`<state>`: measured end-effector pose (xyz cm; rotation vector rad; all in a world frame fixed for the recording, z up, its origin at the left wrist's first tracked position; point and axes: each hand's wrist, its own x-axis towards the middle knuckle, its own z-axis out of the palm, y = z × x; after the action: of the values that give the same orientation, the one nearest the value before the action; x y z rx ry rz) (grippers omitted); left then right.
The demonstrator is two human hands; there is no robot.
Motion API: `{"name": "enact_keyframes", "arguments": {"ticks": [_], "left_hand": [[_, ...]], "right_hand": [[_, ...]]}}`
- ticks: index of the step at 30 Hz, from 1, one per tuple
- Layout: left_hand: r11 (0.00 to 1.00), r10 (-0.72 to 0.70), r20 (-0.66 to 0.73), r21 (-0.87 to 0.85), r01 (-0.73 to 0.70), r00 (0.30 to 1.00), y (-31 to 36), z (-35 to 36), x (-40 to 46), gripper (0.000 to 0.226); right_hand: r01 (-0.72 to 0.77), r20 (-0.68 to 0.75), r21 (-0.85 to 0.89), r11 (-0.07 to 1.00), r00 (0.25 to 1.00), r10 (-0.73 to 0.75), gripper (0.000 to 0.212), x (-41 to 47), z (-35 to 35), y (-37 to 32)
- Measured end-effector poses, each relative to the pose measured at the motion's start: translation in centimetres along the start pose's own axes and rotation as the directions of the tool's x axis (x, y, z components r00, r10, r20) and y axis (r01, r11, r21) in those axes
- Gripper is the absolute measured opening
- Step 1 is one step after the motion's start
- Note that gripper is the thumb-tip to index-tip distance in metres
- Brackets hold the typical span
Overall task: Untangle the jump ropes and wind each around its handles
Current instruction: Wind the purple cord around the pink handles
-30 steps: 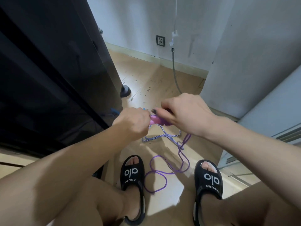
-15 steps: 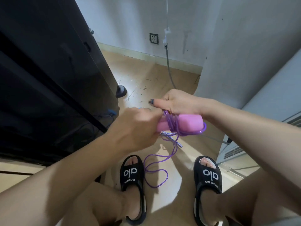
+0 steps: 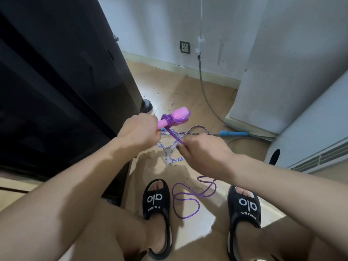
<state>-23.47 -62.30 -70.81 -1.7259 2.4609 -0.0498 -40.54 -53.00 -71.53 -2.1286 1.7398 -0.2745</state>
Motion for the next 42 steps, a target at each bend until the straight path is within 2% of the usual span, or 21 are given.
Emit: {"name": "enact_keyframes", "arguments": {"ticks": [3,7,9,11,14,18,20,22,25,26,28,29,31,33,36,37,39,42], "left_hand": [[0.987,0.081,0.099,0.130,-0.094,0.992,1.5,1.0,-0.1,0.017],[0.946,0.210,0.160,0.215,-0.241,0.965,3.2,1.2,-1.0,0.014],[0.902,0.362,0.082,0.222,-0.371,0.929,4.0,1.7,-1.9,0.011],[0.861,0.475,-0.003,0.207,-0.465,0.880,4.7,1.7,-3.1,0.026],[0.857,0.515,-0.108,0.077,-0.509,0.850,4.8,1.9,-3.5,0.032],[0.844,0.535,-0.198,0.076,-0.531,0.821,6.4,0.2,-4.5,0.019],[0.855,0.510,-0.216,0.019,-0.519,0.833,6.9,-0.7,-5.0,0.017],[0.850,0.477,-0.262,-0.107,-0.516,0.839,6.5,-2.2,-5.2,0.015],[0.789,0.460,-0.425,-0.208,-0.579,0.780,4.6,-3.0,-4.5,0.016],[0.790,0.433,-0.445,-0.233,-0.568,0.784,4.1,-3.1,-4.3,0.023],[0.801,0.323,-0.410,-0.361,-0.477,0.853,3.8,-4.0,-4.1,0.039],[0.810,0.245,-0.352,-0.437,-0.390,0.903,3.8,-4.4,-3.8,0.045],[0.792,0.037,-0.171,-0.596,-0.134,0.985,2.8,-4.4,-2.6,0.046],[0.679,-0.125,0.009,-0.728,0.092,0.992,0.8,-3.4,-1.1,0.034],[0.528,-0.224,0.182,-0.803,0.277,0.957,-1.6,-1.6,-0.1,0.021],[0.536,-0.226,0.207,-0.790,0.299,0.952,-1.9,-1.1,0.1,0.020],[0.622,-0.217,0.206,-0.725,0.298,0.954,-1.9,-0.3,0.4,0.021],[0.772,-0.203,0.179,-0.576,0.270,0.963,-1.5,0.4,1.0,0.020]], "right_hand": [[0.126,-0.073,-0.241,0.962,0.986,-0.147,0.041,0.4,-1.3,-0.3],[0.106,-0.146,-0.387,0.916,0.974,-0.174,0.060,2.4,-5.1,1.0],[0.149,-0.165,-0.457,0.877,0.955,-0.248,0.065,3.4,-5.7,1.5],[0.176,-0.143,-0.472,0.864,0.952,-0.272,0.067,4.3,-5.6,2.3],[0.158,-0.118,-0.385,0.909,0.969,-0.219,0.071,5.4,-5.4,4.0],[0.125,-0.096,-0.221,0.967,0.984,-0.149,0.073,5.8,-4.8,4.8],[0.103,-0.060,-0.152,0.983,0.992,-0.113,0.072,6.1,-4.4,4.9],[0.034,-0.026,-0.030,0.999,0.999,-0.035,0.071,6.2,-4.2,5.1],[-0.107,0.070,0.264,0.959,0.993,0.091,0.056,5.2,-3.9,6.2],[-0.112,0.080,0.348,0.931,0.993,0.090,0.045,4.6,-3.4,6.4],[-0.066,0.062,0.453,0.889,0.997,0.042,0.037,3.8,-1.7,6.0],[-0.085,0.072,0.427,0.900,0.996,0.060,0.039,3.6,-1.0,5.7],[-0.204,0.118,0.421,0.884,0.978,0.169,0.066,3.2,-0.1,4.8],[-0.209,0.123,0.363,0.908,0.977,0.176,0.070,2.7,0.7,4.3],[-0.158,0.120,0.323,0.933,0.985,0.125,0.062,1.3,0.5,3.0],[-0.148,0.122,0.309,0.939,0.986,0.115,0.060,1.1,0.2,2.8],[-0.152,0.137,0.268,0.951,0.983,0.119,0.057,0.9,-0.6,2.7],[-0.045,0.088,0.070,0.997,0.995,0.038,0.054,0.3,-1.3,1.5]]}}
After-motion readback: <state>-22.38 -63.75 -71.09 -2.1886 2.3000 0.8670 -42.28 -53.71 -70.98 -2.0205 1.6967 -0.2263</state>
